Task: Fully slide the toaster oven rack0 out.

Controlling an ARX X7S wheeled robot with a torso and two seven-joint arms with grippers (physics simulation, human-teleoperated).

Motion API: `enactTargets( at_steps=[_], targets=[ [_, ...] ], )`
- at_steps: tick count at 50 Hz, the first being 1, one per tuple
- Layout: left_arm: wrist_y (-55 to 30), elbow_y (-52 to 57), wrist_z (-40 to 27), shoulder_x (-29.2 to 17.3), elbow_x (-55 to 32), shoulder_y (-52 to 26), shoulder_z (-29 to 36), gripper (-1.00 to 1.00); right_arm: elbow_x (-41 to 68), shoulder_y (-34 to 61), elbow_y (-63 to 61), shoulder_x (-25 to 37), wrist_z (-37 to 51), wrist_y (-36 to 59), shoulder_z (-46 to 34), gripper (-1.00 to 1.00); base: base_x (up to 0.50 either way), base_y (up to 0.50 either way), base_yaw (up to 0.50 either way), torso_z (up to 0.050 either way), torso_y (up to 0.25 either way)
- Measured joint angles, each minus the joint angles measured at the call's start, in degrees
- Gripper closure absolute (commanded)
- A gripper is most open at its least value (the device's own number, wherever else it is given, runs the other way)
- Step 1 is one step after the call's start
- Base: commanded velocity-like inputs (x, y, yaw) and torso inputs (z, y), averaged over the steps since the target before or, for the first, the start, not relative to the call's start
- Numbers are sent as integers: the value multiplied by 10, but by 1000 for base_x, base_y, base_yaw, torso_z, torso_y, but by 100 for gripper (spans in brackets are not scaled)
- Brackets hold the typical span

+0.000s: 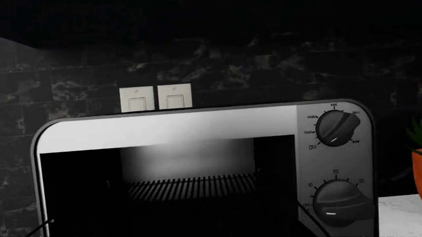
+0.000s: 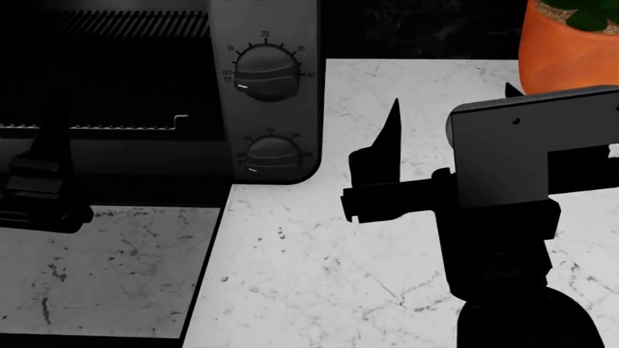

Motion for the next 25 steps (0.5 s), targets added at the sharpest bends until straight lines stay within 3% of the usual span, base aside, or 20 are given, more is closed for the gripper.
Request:
enactTargets(
  at_steps=[7,25],
  targets=[
    [-8,2,-2,-7,-3,-2,2,-100,2,0,-1,3,0,0,1,-100,0,0,0,0,0],
    [-20,-28,-22,-147,35,-43,165,-100,8,4,-7,11,-1,9,8,-100,0,0,0,0,0]
  ],
)
